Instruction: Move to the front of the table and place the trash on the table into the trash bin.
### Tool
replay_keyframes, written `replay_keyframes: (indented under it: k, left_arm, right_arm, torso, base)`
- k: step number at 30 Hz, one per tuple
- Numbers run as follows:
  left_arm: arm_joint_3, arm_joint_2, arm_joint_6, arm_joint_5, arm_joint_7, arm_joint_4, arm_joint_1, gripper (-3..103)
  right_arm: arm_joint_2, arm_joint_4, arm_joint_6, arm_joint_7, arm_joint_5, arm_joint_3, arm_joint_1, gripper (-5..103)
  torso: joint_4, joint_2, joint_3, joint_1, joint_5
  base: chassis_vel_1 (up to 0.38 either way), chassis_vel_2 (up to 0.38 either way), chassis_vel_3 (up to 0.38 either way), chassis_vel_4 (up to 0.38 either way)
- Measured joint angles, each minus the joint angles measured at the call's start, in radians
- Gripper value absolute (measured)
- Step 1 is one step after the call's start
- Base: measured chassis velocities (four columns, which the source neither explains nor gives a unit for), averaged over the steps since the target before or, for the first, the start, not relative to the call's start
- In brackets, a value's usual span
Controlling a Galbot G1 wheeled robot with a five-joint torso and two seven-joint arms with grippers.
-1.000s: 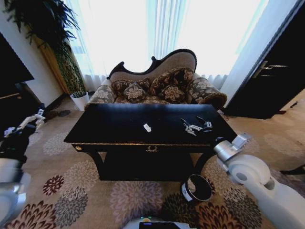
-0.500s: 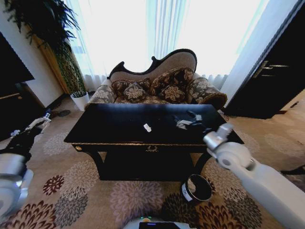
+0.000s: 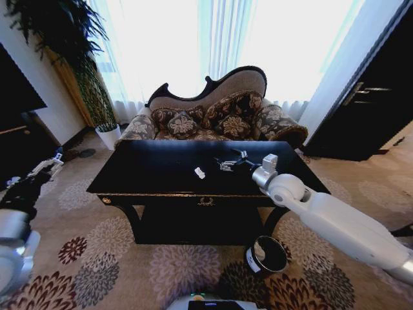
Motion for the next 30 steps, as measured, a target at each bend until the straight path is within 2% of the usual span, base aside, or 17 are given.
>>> replay_keyframes:
  k: [2,8,13,19,22,26,30]
  left_arm:
    - [-0.001,-0.010,-0.002,0.017,0.006,-0.002,0.003,100]
    - [-0.004,-0.022,-0.003,0.027,0.012,-0.013,0.014,100]
    - [-0.017,-0.013,-0.005,0.027,0.014,-0.007,0.014,100]
    - [-0.018,-0.018,-0.006,0.028,0.015,-0.004,0.011,100]
    - [-0.018,-0.028,-0.007,0.029,0.015,-0.011,0.015,100]
    - [-0.020,-0.032,-0.008,0.029,0.015,-0.015,0.017,100]
    - [-0.020,-0.038,-0.009,0.035,0.015,-0.016,0.020,100]
  right_arm:
    - [-0.004,-0.020,-0.018,0.000,0.021,-0.074,0.072,100]
    - [0.024,-0.054,-0.066,-0.001,0.062,-0.183,0.175,100]
    - [0.075,-0.075,-0.165,0.015,0.074,-0.291,0.262,100]
    - [0.120,-0.088,-0.238,0.047,0.100,-0.341,0.319,100]
    - [0.138,-0.088,-0.297,0.093,0.107,-0.368,0.357,100]
    - [0.163,-0.097,-0.319,0.124,0.105,-0.390,0.379,100]
    - [0.184,-0.120,-0.323,0.128,0.057,-0.412,0.385,100]
  torso:
    - [0.0000,0.000,0.000,0.000,-0.0001]
    - [0.0003,0.000,0.000,0.000,-0.0001]
    - [0.0001,0.000,0.000,0.000,0.0000]
    - [0.0004,0.000,0.000,0.000,-0.0001]
    - [0.0003,0.000,0.000,0.000,-0.0004]
    - [0.0002,0.000,0.000,0.000,-0.0001]
    - [0.0004,0.000,0.000,0.000,-0.0001]
  base:
    - [0.000,0.000,0.000,0.000]
    - [0.000,0.000,0.000,0.000]
    - [0.000,0.000,0.000,0.000]
    - [0.000,0.000,0.000,0.000]
    - [0.000,0.000,0.000,0.000]
    - [0.000,0.000,0.000,0.000]
    - [0.000,0.000,0.000,0.000]
